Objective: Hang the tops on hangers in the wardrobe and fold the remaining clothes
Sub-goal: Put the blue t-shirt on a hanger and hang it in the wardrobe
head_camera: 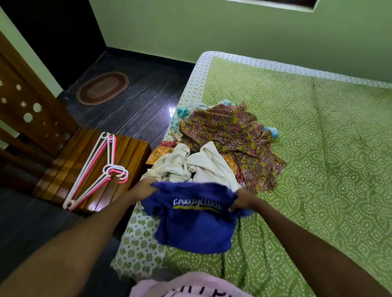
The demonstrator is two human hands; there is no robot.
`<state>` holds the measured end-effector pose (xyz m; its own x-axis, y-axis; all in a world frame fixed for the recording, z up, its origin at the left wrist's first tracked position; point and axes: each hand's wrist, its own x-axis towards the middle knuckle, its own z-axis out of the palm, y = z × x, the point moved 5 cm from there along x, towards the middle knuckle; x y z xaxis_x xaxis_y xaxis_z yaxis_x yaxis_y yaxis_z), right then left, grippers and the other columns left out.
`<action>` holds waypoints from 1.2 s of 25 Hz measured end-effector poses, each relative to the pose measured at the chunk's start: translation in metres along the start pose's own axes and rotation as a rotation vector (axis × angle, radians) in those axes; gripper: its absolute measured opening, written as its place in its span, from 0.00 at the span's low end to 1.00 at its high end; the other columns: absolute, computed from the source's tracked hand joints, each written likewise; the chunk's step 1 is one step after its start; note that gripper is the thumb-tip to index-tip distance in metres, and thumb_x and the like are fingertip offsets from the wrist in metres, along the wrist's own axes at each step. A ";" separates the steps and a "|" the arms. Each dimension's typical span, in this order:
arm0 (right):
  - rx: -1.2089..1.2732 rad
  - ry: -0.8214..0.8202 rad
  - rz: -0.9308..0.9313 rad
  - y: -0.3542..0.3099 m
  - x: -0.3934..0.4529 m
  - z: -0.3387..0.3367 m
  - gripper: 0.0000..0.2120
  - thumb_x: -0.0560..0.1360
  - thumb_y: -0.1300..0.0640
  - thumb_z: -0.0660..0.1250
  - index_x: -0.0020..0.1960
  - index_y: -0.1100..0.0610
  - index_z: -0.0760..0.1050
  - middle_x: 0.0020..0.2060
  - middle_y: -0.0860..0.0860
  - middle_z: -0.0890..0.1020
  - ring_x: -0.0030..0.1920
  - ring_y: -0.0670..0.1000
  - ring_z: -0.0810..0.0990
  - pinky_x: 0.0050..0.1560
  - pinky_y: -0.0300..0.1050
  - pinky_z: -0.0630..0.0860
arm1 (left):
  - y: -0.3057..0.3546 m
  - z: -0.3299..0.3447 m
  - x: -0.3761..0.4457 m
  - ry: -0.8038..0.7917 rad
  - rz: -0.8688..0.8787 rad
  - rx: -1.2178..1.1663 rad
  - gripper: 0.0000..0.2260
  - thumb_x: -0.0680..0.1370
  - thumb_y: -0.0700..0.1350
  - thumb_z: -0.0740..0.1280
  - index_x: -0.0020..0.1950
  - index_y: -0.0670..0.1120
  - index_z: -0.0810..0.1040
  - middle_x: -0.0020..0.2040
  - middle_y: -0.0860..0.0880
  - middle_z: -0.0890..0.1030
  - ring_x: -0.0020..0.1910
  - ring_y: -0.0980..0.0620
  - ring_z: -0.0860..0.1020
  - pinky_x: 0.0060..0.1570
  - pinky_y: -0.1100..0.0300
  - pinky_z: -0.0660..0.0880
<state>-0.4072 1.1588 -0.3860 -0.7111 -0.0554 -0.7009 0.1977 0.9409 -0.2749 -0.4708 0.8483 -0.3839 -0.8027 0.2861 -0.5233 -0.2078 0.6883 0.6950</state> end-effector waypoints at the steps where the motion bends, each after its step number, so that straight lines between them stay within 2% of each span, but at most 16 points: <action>1: -0.061 -0.115 -0.014 0.004 0.000 0.012 0.13 0.68 0.54 0.74 0.40 0.65 0.78 0.29 0.50 0.75 0.36 0.52 0.72 0.29 0.38 0.63 | -0.009 0.007 -0.006 -0.068 -0.071 -0.016 0.11 0.76 0.34 0.66 0.35 0.45 0.75 0.36 0.49 0.77 0.37 0.55 0.73 0.36 0.64 0.69; 3: -0.115 -0.354 0.018 0.015 -0.002 0.034 0.15 0.70 0.54 0.73 0.31 0.58 0.72 0.21 0.44 0.73 0.30 0.48 0.67 0.28 0.37 0.62 | -0.031 0.024 -0.017 -0.311 -0.254 0.026 0.07 0.73 0.48 0.72 0.39 0.46 0.79 0.38 0.50 0.80 0.38 0.55 0.77 0.37 0.65 0.72; 4: -0.131 -0.418 0.024 0.020 -0.002 0.043 0.14 0.71 0.54 0.72 0.32 0.58 0.72 0.23 0.45 0.76 0.30 0.47 0.68 0.30 0.39 0.64 | -0.042 0.029 -0.020 -0.420 -0.308 0.097 0.12 0.71 0.55 0.73 0.40 0.46 0.80 0.40 0.51 0.80 0.40 0.55 0.77 0.39 0.64 0.71; 7: -0.012 -0.253 -0.101 0.021 0.011 0.052 0.07 0.77 0.62 0.62 0.48 0.65 0.76 0.45 0.57 0.78 0.45 0.49 0.70 0.42 0.46 0.64 | -0.062 0.045 -0.026 -0.566 -0.299 0.302 0.24 0.61 0.63 0.76 0.46 0.47 0.80 0.48 0.51 0.80 0.47 0.53 0.77 0.49 0.59 0.74; 9: 0.200 -0.043 -0.098 0.019 0.019 0.046 0.10 0.77 0.66 0.59 0.54 0.69 0.75 0.50 0.60 0.78 0.49 0.49 0.70 0.43 0.44 0.63 | -0.063 0.050 -0.024 -0.478 -0.239 0.380 0.25 0.65 0.56 0.76 0.54 0.41 0.79 0.54 0.44 0.80 0.53 0.46 0.78 0.55 0.53 0.74; 11: 0.361 0.127 -0.085 0.022 0.028 0.034 0.11 0.76 0.68 0.58 0.55 0.71 0.75 0.53 0.63 0.79 0.51 0.52 0.74 0.47 0.47 0.66 | -0.053 0.045 -0.017 -0.263 -0.149 0.319 0.16 0.73 0.48 0.72 0.53 0.37 0.79 0.54 0.40 0.80 0.54 0.43 0.77 0.49 0.54 0.72; 13: 0.380 0.230 -0.082 0.021 0.033 0.022 0.11 0.77 0.66 0.59 0.55 0.69 0.75 0.53 0.63 0.79 0.54 0.58 0.76 0.49 0.48 0.68 | -0.037 0.036 -0.016 -0.072 -0.127 0.208 0.10 0.77 0.45 0.67 0.54 0.40 0.79 0.56 0.42 0.80 0.55 0.44 0.77 0.45 0.57 0.69; 14: 0.358 0.231 -0.091 0.020 0.035 0.017 0.10 0.77 0.63 0.60 0.54 0.67 0.75 0.52 0.62 0.79 0.53 0.58 0.77 0.48 0.48 0.68 | -0.033 0.035 -0.014 -0.080 -0.175 0.143 0.11 0.78 0.45 0.66 0.56 0.41 0.79 0.58 0.42 0.79 0.56 0.44 0.77 0.47 0.58 0.70; 15: 0.327 0.167 -0.114 0.019 0.037 0.016 0.09 0.77 0.61 0.62 0.53 0.66 0.76 0.50 0.60 0.79 0.51 0.57 0.77 0.47 0.46 0.68 | -0.033 0.039 -0.015 -0.187 -0.270 0.120 0.13 0.78 0.46 0.67 0.59 0.41 0.77 0.60 0.43 0.78 0.59 0.44 0.75 0.52 0.57 0.71; 17: 0.223 -0.222 -0.130 0.015 0.035 0.032 0.09 0.75 0.58 0.67 0.50 0.63 0.78 0.46 0.56 0.80 0.46 0.52 0.75 0.42 0.41 0.69 | -0.035 0.055 -0.031 -0.533 -0.532 0.245 0.21 0.76 0.49 0.69 0.65 0.41 0.72 0.61 0.45 0.75 0.63 0.43 0.72 0.59 0.55 0.70; 19: 0.022 -0.504 -0.138 0.015 0.029 0.046 0.10 0.71 0.57 0.71 0.46 0.64 0.79 0.43 0.55 0.79 0.42 0.51 0.73 0.36 0.35 0.67 | -0.038 0.058 -0.035 -0.650 -0.637 0.247 0.20 0.74 0.51 0.69 0.62 0.42 0.73 0.60 0.44 0.75 0.62 0.43 0.72 0.59 0.54 0.70; 21: -0.103 -0.453 -0.161 0.017 0.037 0.038 0.09 0.71 0.57 0.71 0.41 0.64 0.78 0.37 0.54 0.75 0.39 0.51 0.71 0.31 0.34 0.63 | -0.034 0.053 -0.019 -0.460 -0.558 0.017 0.07 0.76 0.46 0.66 0.48 0.43 0.78 0.52 0.43 0.77 0.57 0.42 0.75 0.52 0.57 0.71; 24: -0.042 -0.186 -0.114 0.023 0.066 0.004 0.13 0.70 0.59 0.71 0.49 0.68 0.80 0.40 0.58 0.78 0.44 0.54 0.75 0.36 0.43 0.63 | -0.031 0.031 0.016 -0.125 -0.360 -0.050 0.07 0.77 0.38 0.65 0.38 0.44 0.75 0.44 0.44 0.76 0.49 0.45 0.73 0.44 0.57 0.68; 27: 0.143 0.326 0.051 0.032 0.090 -0.039 0.11 0.73 0.62 0.64 0.53 0.64 0.79 0.49 0.61 0.81 0.50 0.60 0.79 0.44 0.45 0.69 | -0.024 0.001 0.053 0.257 -0.160 -0.179 0.03 0.77 0.35 0.64 0.49 0.41 0.74 0.46 0.43 0.75 0.48 0.46 0.73 0.45 0.58 0.68; 29: 0.261 0.591 0.256 0.035 0.093 -0.053 0.12 0.74 0.63 0.60 0.55 0.63 0.76 0.51 0.62 0.80 0.51 0.62 0.78 0.48 0.50 0.72 | -0.027 -0.015 0.076 0.405 -0.157 -0.277 0.13 0.76 0.36 0.65 0.60 0.39 0.72 0.54 0.41 0.76 0.53 0.45 0.74 0.50 0.58 0.69; 30: 0.275 0.629 0.282 0.028 0.096 -0.052 0.12 0.74 0.64 0.59 0.56 0.63 0.75 0.52 0.61 0.79 0.52 0.62 0.77 0.50 0.52 0.73 | -0.029 -0.017 0.086 0.412 -0.172 -0.292 0.17 0.75 0.36 0.67 0.63 0.39 0.70 0.58 0.41 0.76 0.56 0.44 0.74 0.51 0.57 0.70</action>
<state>-0.5048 1.1975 -0.4264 -0.8444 0.4552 -0.2827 0.5328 0.7689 -0.3534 -0.5430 0.8416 -0.4402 -0.8841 -0.1409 -0.4455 -0.4557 0.4711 0.7553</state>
